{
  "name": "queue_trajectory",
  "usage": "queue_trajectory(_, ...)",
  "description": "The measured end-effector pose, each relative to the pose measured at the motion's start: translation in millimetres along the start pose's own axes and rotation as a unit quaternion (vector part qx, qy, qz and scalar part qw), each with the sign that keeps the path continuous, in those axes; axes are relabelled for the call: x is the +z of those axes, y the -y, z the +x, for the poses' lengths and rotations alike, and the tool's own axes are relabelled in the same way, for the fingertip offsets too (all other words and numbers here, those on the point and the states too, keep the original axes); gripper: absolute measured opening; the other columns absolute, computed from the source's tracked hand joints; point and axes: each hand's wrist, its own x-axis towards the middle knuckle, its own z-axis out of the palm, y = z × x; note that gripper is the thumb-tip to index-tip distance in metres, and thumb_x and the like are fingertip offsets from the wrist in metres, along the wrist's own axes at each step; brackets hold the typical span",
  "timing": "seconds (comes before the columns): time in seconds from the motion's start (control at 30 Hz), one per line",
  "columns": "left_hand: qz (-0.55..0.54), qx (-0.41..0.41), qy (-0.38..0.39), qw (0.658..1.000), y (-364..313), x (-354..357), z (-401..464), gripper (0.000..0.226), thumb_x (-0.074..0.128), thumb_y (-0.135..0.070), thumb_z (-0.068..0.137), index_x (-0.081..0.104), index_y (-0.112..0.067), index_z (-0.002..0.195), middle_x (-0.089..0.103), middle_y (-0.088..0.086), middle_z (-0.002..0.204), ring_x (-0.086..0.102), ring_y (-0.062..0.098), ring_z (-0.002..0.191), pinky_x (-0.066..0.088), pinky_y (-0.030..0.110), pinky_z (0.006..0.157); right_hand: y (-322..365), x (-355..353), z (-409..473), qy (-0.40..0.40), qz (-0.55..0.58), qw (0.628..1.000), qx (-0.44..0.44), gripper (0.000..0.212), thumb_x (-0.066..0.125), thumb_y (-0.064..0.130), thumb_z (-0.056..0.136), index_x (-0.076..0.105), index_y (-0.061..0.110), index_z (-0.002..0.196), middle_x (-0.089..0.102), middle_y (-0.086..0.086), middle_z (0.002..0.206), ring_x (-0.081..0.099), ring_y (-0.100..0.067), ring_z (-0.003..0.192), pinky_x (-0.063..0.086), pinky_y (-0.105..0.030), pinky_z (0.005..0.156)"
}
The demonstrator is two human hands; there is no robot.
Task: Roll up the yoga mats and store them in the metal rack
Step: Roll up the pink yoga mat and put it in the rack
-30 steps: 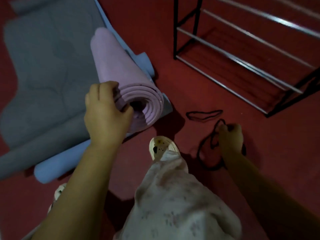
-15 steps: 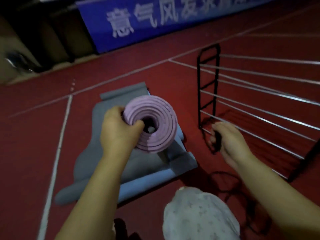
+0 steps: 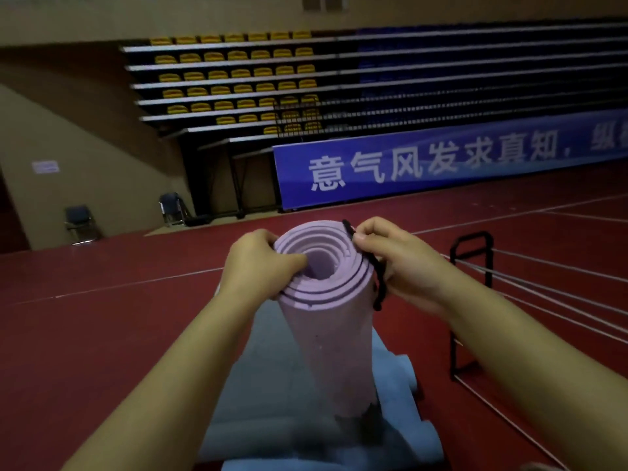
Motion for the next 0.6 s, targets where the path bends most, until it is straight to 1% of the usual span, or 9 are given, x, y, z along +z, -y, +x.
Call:
queue_trajectory(0.1, 0.009, 0.023, -0.024, 0.999, -12.7, -27.0, -0.5, 0.025, 0.072, -0.023, 0.069, 0.052, -0.010, 0.060, 0.054, 0.005, 0.058, 0.051, 0.018, 0.054, 0.038, 0.027, 0.046, 25.6, 12.0, -3.7, 0.026, -0.005, 1.000, -0.014, 0.013, 0.052, 0.009, 0.094, 0.056, 0.013, 0.082, 0.053, -0.002, 0.074, 0.049, -0.011, 0.069, 0.039, -0.021, 0.062)
queue_trajectory(0.17, 0.015, 0.020, -0.025, 0.999, -13.3, -36.7, -2.5, 0.029, 0.072, -0.021, 0.071, 0.049, -0.009, 0.058, 0.049, 0.005, 0.054, 0.045, 0.017, 0.048, 0.033, 0.023, 0.038, 33.5, 19.9, -4.9, 0.027, -0.019, 0.999, -0.011, 0.011, 0.057, 0.009, 0.091, 0.059, 0.012, 0.081, 0.058, -0.001, 0.074, 0.053, -0.011, 0.072, 0.042, -0.021, 0.066)
queue_trajectory(0.3, 0.021, -0.015, 0.026, 0.999, 15.8, -24.3, -13.5, 0.023, 0.074, -0.022, 0.069, 0.057, -0.007, 0.068, 0.058, 0.007, 0.060, 0.052, 0.018, 0.050, 0.036, 0.021, 0.036, 14.5, 37.1, -2.0, 0.033, -0.099, 0.995, 0.010, 0.002, 0.066, 0.008, 0.085, 0.065, 0.008, 0.083, 0.063, 0.000, 0.070, 0.057, -0.009, 0.066, 0.047, -0.015, 0.063)
queue_trajectory(0.37, 0.037, -0.027, 0.067, 0.997, 37.2, -3.7, -20.5, 0.027, 0.074, -0.027, 0.069, 0.053, -0.011, 0.065, 0.053, 0.003, 0.057, 0.047, 0.014, 0.049, 0.030, 0.016, 0.033, -3.6, 42.6, 4.2, 0.055, -0.181, 0.982, 0.022, 0.002, 0.068, 0.010, 0.085, 0.069, 0.011, 0.084, 0.063, 0.000, 0.072, 0.055, -0.005, 0.064, 0.044, -0.010, 0.061)
queue_trajectory(0.43, 0.066, -0.025, 0.115, 0.991, 55.8, 22.3, -31.6, 0.032, 0.071, -0.038, 0.064, 0.047, -0.016, 0.062, 0.049, -0.002, 0.056, 0.044, 0.017, 0.052, 0.027, 0.018, 0.036, -22.6, 43.1, 10.0, 0.097, -0.296, 0.948, 0.067, 0.007, 0.067, 0.019, 0.087, 0.073, 0.017, 0.089, 0.065, 0.006, 0.075, 0.054, -0.002, 0.067, 0.042, -0.010, 0.060)
queue_trajectory(0.47, 0.071, -0.022, 0.141, 0.987, 63.7, 35.9, -38.4, 0.034, 0.067, -0.042, 0.061, 0.046, -0.016, 0.063, 0.047, -0.003, 0.056, 0.044, 0.019, 0.056, 0.026, 0.018, 0.039, -34.5, 40.4, 11.9, 0.130, -0.357, 0.920, 0.094, 0.011, 0.065, 0.021, 0.088, 0.074, 0.020, 0.096, 0.065, 0.007, 0.081, 0.056, -0.004, 0.072, 0.044, -0.013, 0.064)
queue_trajectory(0.53, 0.062, -0.023, 0.169, 0.983, 75.0, 58.3, -50.3, 0.034, 0.068, -0.042, 0.066, 0.047, -0.015, 0.068, 0.048, -0.002, 0.059, 0.044, 0.020, 0.059, 0.029, 0.024, 0.045, -60.7, 35.0, 13.9, 0.190, -0.479, 0.851, 0.107, 0.020, 0.062, 0.019, 0.089, 0.071, 0.024, 0.107, 0.061, 0.000, 0.105, 0.059, -0.015, 0.093, 0.046, -0.023, 0.082)
queue_trajectory(0.57, 0.057, -0.024, 0.167, 0.984, 76.8, 65.0, -52.7, 0.033, 0.069, -0.039, 0.070, 0.048, -0.014, 0.071, 0.049, -0.001, 0.061, 0.045, 0.020, 0.060, 0.030, 0.028, 0.049, -71.7, 31.9, 13.5, 0.193, -0.519, 0.827, 0.093, 0.021, 0.060, 0.018, 0.090, 0.068, 0.026, 0.108, 0.053, -0.005, 0.113, 0.057, -0.022, 0.101, 0.045, -0.028, 0.089)
queue_trajectory(0.6, 0.055, -0.018, 0.163, 0.985, 77.3, 67.8, -51.5, 0.031, 0.070, -0.038, 0.072, 0.049, -0.015, 0.074, 0.051, -0.001, 0.064, 0.046, 0.020, 0.061, 0.031, 0.030, 0.051, -77.6, 30.0, 13.0, 0.178, -0.536, 0.821, 0.084, 0.018, 0.057, 0.018, 0.090, 0.064, 0.026, 0.105, 0.046, -0.007, 0.116, 0.054, -0.027, 0.103, 0.044, -0.032, 0.092)
